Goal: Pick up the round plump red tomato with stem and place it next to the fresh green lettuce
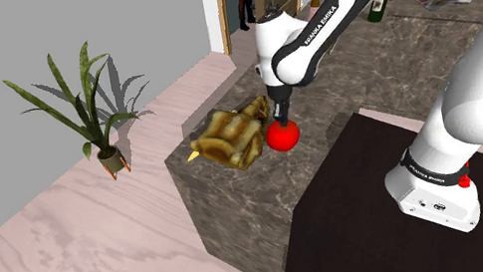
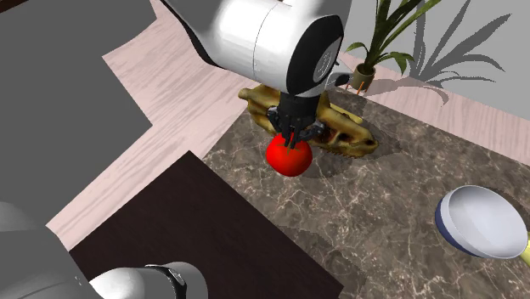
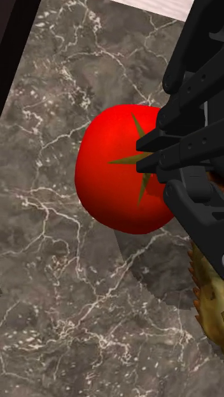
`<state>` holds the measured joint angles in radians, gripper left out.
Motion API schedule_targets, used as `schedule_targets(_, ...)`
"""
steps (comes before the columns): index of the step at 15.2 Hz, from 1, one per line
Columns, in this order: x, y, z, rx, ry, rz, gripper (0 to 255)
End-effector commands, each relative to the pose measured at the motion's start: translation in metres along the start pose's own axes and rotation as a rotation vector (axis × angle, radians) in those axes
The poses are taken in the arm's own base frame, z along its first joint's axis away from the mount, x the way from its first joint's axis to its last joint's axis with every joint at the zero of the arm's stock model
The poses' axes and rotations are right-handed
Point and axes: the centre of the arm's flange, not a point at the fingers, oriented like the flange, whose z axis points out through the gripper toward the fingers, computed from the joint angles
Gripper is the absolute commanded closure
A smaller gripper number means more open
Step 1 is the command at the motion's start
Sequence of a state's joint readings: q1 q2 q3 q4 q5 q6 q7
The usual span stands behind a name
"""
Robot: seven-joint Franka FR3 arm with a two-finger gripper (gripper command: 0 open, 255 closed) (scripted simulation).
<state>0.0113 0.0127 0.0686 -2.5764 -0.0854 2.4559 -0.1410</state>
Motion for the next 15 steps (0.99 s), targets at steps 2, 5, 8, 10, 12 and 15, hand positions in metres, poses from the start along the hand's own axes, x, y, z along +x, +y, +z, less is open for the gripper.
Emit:
schedule_targets(2,-0.002,0.0,-0.017,0.0,0.0,0.0,255)
schedule_targets(5,-0.004,0.001,-0.032,0.0,0.0,0.0,255)
schedule_targets(8,-0.006,0.001,-0.048,0.0,0.0,0.0,255)
schedule_targets(10,-0.008,0.002,-0.058,0.0,0.0,0.0,255)
schedule_targets(12,-0.009,0.002,-0.069,0.0,0.0,0.0,255)
schedule_targets(15,-0.011,0.002,-0.085,0.0,0.0,0.0,255)
